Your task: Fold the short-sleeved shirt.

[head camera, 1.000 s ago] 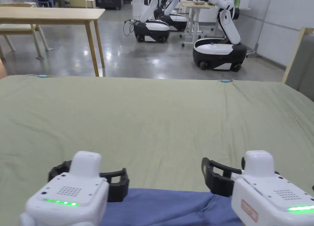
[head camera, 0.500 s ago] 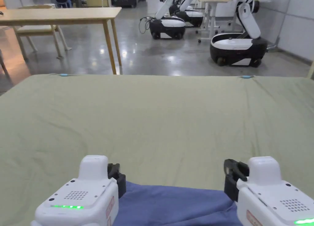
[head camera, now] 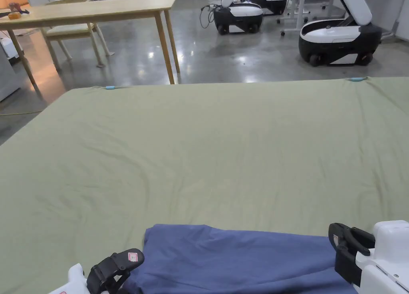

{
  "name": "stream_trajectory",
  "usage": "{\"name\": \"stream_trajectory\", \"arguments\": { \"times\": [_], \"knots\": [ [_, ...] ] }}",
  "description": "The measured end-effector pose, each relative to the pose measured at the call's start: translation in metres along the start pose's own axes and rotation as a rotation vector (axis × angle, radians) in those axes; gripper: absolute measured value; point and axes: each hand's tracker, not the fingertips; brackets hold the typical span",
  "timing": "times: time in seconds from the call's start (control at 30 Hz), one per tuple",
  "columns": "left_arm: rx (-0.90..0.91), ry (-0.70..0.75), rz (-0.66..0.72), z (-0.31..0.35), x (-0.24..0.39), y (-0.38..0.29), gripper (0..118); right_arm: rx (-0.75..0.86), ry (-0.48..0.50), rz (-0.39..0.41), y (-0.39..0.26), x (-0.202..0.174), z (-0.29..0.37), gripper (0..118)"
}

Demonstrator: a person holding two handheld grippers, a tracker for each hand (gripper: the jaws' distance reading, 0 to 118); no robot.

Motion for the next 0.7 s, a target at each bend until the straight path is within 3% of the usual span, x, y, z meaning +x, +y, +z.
{"name": "stream_trajectory", "arguments": {
  "times": [0.2, 0.23, 0.27, 0.3, 0.33, 0.4, 0.5, 0.63, 0.7],
  "knots": [
    [-0.003, -0.007, 0.068, -0.049, 0.011, -0.018, 118, -0.009, -0.022, 0.01, 0.005, 0.002, 0.0, 4],
    [-0.019, 0.007, 0.066, -0.055, 0.015, -0.019, 115, -0.01, -0.023, 0.008, 0.006, 0.003, 0.0, 4],
    [-0.05, 0.026, 0.054, -0.061, 0.02, -0.02, 105, -0.011, -0.025, 0.006, 0.006, 0.004, -0.001, 4],
    [-0.068, 0.053, 0.042, -0.065, 0.023, -0.021, 59, -0.011, -0.029, 0.003, 0.006, 0.004, -0.001, 4],
    [-0.066, 0.101, 0.047, -0.065, 0.033, -0.029, 5, -0.013, -0.029, 0.002, 0.006, 0.004, -0.001, 4],
    [-0.02, 0.23, 0.069, -0.07, 0.024, -0.039, 6, -0.02, -0.027, -0.001, 0.004, 0.003, -0.003, 4],
    [0.073, 0.119, 0.105, -0.058, 0.028, -0.052, 6, -0.031, -0.023, -0.001, 0.002, 0.001, -0.003, 4],
    [0.11, 0.21, -0.067, -0.033, 0.042, -0.033, 6, -0.042, -0.019, 0.011, 0.0, 0.0, -0.002, 4],
    [0.119, 0.28, -0.225, -0.019, 0.061, -0.026, 6, -0.038, -0.018, 0.019, 0.0, 0.0, 0.0, 4]
  ]
}}
